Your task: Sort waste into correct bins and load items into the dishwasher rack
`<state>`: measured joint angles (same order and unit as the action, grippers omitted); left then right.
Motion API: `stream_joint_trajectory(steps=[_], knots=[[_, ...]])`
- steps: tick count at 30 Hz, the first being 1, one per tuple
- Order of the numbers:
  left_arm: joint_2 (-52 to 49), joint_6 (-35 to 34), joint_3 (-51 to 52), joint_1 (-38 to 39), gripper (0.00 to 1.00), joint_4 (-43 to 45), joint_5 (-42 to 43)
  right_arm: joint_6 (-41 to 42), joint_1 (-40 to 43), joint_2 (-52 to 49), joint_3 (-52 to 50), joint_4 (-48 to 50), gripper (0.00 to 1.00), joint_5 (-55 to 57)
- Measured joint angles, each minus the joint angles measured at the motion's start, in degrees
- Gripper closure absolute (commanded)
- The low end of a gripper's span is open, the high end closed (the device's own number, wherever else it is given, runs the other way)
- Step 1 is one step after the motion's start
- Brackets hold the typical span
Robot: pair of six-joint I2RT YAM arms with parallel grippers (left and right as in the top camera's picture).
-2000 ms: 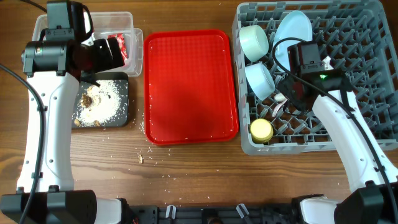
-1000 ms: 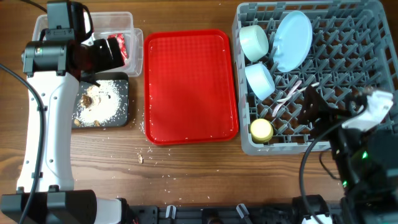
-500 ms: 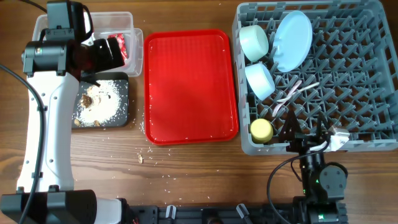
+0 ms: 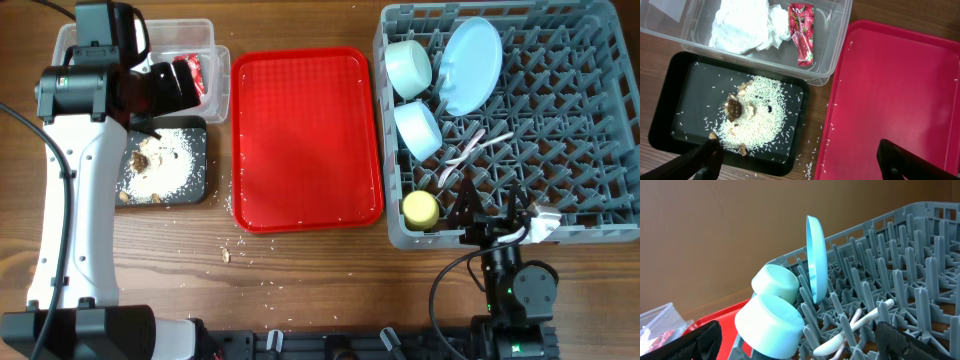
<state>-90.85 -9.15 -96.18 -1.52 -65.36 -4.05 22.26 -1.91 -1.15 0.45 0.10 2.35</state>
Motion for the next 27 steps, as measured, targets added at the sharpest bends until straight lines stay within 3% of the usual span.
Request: stream_joint_trajectory(steps=[13, 17, 20, 24, 27], knots=[[1.11, 0.00, 0.04, 0.00, 0.00, -1.29, 0.04, 0.00, 0.00, 0.00, 0.00, 0.02, 0.00, 0.00], [11.19, 3.04, 4.13, 0.00, 0.00, 11.30, 5.20, 0.00, 0.00, 0.07, 0.00, 0.04, 0.00, 0.00], [23.87, 4.83, 15.96, 0.00, 0.00, 24.57, 9.60, 0.00, 0.00, 0.28, 0.00, 0.09, 0.00, 0.00], [41.83, 4.52, 42.71, 0.00, 0.00, 45.86, 12.81, 0.00, 0.00, 0.46, -0.02, 0.31, 0.00, -0.26], [53.27, 3.65, 59.95, 0.00, 0.00, 54.21, 13.84, 0.02, 0.00, 0.50, -0.07, 0.33, 0.00, -0.42]])
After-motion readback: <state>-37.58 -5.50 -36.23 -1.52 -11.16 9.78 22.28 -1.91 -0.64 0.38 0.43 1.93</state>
